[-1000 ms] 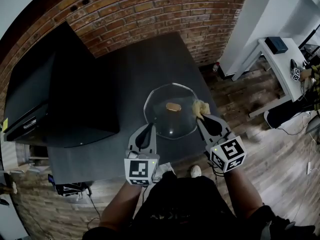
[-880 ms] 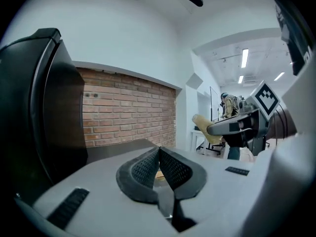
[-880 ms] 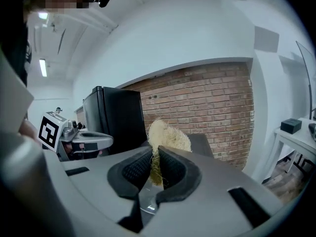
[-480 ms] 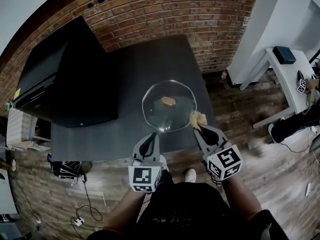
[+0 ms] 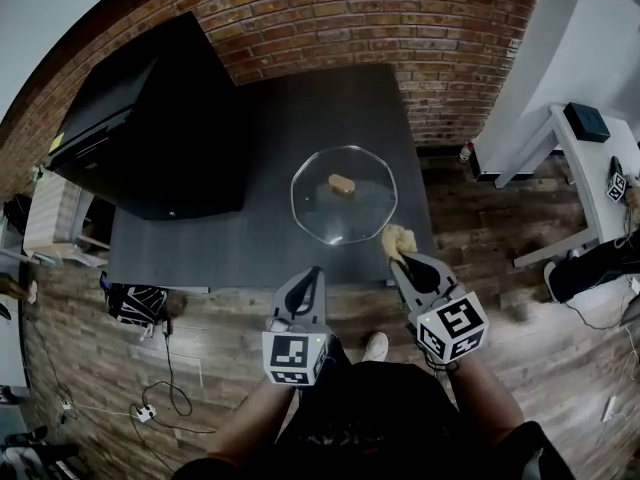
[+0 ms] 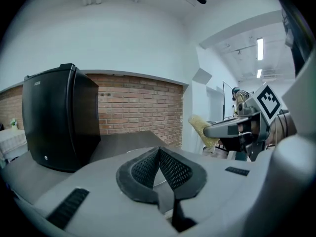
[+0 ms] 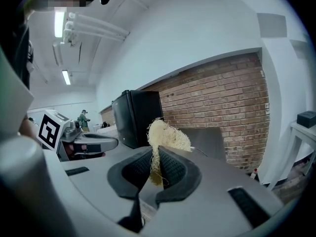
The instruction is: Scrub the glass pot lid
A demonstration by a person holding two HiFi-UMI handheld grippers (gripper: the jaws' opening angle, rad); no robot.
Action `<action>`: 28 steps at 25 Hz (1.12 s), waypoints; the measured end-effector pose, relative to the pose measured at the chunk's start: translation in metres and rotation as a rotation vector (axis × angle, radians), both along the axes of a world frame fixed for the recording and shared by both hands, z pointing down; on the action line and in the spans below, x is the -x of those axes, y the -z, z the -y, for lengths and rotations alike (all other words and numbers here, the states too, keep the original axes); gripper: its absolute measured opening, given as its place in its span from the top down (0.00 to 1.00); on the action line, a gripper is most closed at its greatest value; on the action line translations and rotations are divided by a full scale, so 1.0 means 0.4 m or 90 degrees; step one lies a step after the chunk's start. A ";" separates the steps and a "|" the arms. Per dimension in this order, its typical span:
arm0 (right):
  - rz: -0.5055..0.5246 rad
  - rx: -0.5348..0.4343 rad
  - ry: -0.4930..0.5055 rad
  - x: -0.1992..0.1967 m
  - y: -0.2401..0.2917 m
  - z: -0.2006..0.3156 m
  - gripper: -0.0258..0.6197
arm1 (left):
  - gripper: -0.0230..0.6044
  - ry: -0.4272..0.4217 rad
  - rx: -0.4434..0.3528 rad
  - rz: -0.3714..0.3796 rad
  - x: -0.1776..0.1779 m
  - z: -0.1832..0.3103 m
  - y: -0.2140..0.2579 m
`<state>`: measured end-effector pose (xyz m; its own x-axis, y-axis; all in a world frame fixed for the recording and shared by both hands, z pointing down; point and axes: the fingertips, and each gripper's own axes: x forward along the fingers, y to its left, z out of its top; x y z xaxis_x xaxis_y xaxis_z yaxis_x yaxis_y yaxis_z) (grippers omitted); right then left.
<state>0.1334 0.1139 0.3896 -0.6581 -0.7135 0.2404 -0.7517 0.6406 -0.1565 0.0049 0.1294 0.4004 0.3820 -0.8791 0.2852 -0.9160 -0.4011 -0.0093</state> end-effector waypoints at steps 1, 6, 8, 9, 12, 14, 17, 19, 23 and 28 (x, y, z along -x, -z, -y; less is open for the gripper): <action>0.001 0.002 0.003 0.000 -0.003 -0.004 0.90 | 0.91 0.002 0.003 -0.001 -0.001 -0.005 -0.002; -0.005 0.009 0.013 0.006 -0.014 -0.012 0.90 | 0.91 0.006 0.003 -0.002 -0.004 -0.021 0.000; -0.008 0.009 0.014 0.010 -0.017 -0.008 0.90 | 0.91 0.004 0.001 -0.001 -0.001 -0.021 -0.003; -0.008 0.010 0.014 0.012 -0.018 -0.005 0.90 | 0.91 0.003 0.000 -0.001 0.002 -0.020 -0.005; -0.006 0.012 0.013 0.021 -0.019 -0.002 0.90 | 0.91 0.003 -0.004 0.001 0.014 -0.017 -0.006; -0.007 0.011 0.014 0.026 -0.018 -0.001 0.90 | 0.91 0.004 -0.006 -0.001 0.019 -0.014 -0.003; -0.008 0.013 0.015 0.028 -0.021 -0.004 0.90 | 0.91 0.007 -0.007 -0.002 0.020 -0.018 -0.001; -0.008 0.015 0.017 0.033 -0.023 -0.004 0.90 | 0.91 0.009 -0.008 -0.003 0.022 -0.019 0.001; -0.007 0.015 0.018 0.042 -0.026 -0.001 0.90 | 0.91 0.015 -0.003 -0.013 0.034 -0.020 -0.003; -0.004 0.012 0.019 0.053 -0.026 0.002 0.90 | 0.91 0.020 -0.006 -0.023 0.036 -0.020 0.003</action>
<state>0.1122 0.1132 0.3998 -0.6777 -0.6886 0.2581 -0.7332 0.6598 -0.1646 -0.0094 0.1372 0.3993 0.3642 -0.8932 0.2639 -0.9279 -0.3723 0.0203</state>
